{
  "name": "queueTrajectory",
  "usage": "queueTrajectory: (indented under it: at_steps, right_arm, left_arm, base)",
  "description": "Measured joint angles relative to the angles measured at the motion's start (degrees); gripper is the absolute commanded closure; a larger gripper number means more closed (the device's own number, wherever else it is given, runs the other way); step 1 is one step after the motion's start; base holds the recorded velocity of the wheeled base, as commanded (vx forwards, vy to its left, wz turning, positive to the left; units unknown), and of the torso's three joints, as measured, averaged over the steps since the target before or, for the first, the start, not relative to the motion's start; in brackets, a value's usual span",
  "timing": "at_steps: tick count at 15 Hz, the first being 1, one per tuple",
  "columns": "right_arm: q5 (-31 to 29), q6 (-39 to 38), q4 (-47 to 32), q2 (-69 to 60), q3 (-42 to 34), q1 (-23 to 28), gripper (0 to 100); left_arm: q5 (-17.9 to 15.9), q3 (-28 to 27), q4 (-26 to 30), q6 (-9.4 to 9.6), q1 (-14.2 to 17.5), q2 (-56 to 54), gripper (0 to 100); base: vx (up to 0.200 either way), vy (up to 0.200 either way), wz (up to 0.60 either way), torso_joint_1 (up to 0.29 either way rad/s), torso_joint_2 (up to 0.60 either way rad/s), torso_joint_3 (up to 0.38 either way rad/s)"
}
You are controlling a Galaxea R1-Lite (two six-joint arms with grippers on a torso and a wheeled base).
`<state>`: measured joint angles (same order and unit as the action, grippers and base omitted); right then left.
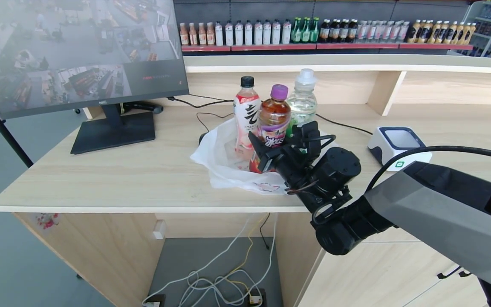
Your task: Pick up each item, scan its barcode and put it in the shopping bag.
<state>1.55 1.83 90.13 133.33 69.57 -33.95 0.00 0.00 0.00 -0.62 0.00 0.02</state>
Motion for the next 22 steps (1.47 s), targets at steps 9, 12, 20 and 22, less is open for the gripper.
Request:
queueTrajectory:
  at_steps: [9, 12, 20, 22]
  right_arm:
    - [0.0, -0.1, -0.1, 0.9, -1.8, -0.1, 100]
    - [0.0, -0.1, -0.1, 1.2, -1.6, 0.0, 100]
    - [0.0, -0.4, -0.2, 1.5, -1.4, 0.2, 100]
    - [0.0, -0.9, -0.3, 1.3, -1.5, 0.4, 0]
  left_arm:
    - [0.0, 0.0, 0.0, 0.05, 0.0, 0.0, 0]
    - [0.0, 0.0, 0.0, 0.02, 0.0, 0.0, 0]
    - [0.0, 0.0, 0.0, -0.04, 0.0, 0.0, 0]
    - [0.0, 0.0, 0.0, -0.04, 0.0, 0.0, 0]
  base:
    - [0.000, 0.000, 0.00, 0.000, 0.00, 0.000]
    - [0.000, 0.000, 0.00, 0.000, 0.00, 0.000]
    - [0.000, 0.000, 0.00, 0.000, 0.00, 0.000]
    - [0.000, 0.000, 0.00, 0.000, 0.00, 0.000]
